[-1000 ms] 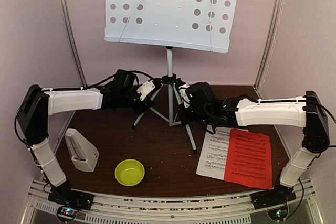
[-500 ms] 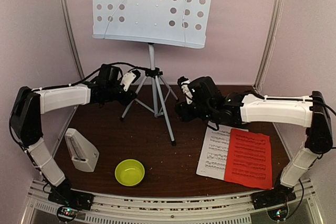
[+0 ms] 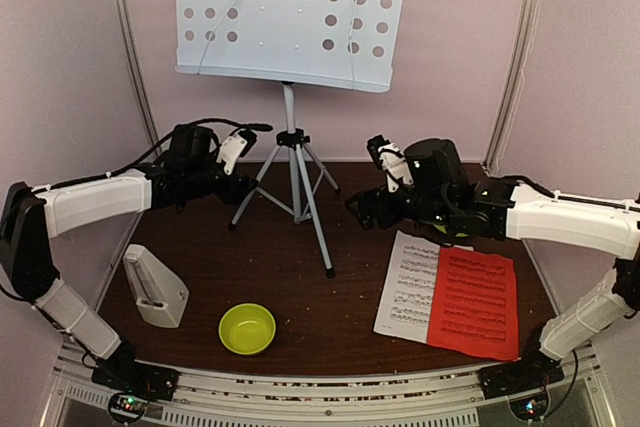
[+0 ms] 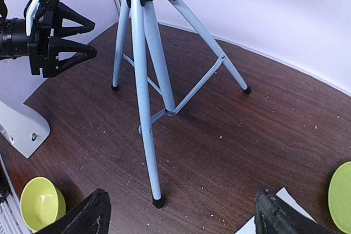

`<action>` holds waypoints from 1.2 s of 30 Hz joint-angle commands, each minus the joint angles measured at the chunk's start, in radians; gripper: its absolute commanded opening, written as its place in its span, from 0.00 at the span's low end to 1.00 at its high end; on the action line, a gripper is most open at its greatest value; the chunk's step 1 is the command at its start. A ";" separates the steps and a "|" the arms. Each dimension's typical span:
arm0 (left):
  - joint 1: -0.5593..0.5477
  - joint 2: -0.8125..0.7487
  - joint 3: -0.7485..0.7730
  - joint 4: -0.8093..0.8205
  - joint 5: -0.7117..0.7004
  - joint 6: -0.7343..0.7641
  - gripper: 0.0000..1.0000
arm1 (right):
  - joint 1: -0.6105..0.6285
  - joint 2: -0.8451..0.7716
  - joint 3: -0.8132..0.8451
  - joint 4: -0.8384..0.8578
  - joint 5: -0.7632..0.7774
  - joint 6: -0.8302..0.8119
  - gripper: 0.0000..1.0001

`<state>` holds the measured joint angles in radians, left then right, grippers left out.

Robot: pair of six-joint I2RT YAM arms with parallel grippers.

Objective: Set up the instrument practice props

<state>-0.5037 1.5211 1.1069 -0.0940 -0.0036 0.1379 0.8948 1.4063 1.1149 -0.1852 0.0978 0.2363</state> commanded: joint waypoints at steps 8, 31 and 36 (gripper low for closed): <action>0.027 0.125 0.084 0.017 0.073 -0.048 0.63 | -0.039 0.287 0.238 0.036 -0.251 0.021 0.86; 0.038 0.231 0.171 0.024 0.106 -0.059 0.41 | -0.048 0.508 0.442 0.065 -0.133 0.070 0.38; 0.038 0.236 0.181 0.022 0.118 -0.055 0.37 | -0.051 0.523 0.445 0.080 -0.148 0.072 0.33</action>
<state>-0.4732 1.7420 1.2461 -0.1070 0.0864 0.0727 0.8501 1.9083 1.5471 -0.1375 -0.0586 0.3000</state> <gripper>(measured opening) 0.375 0.342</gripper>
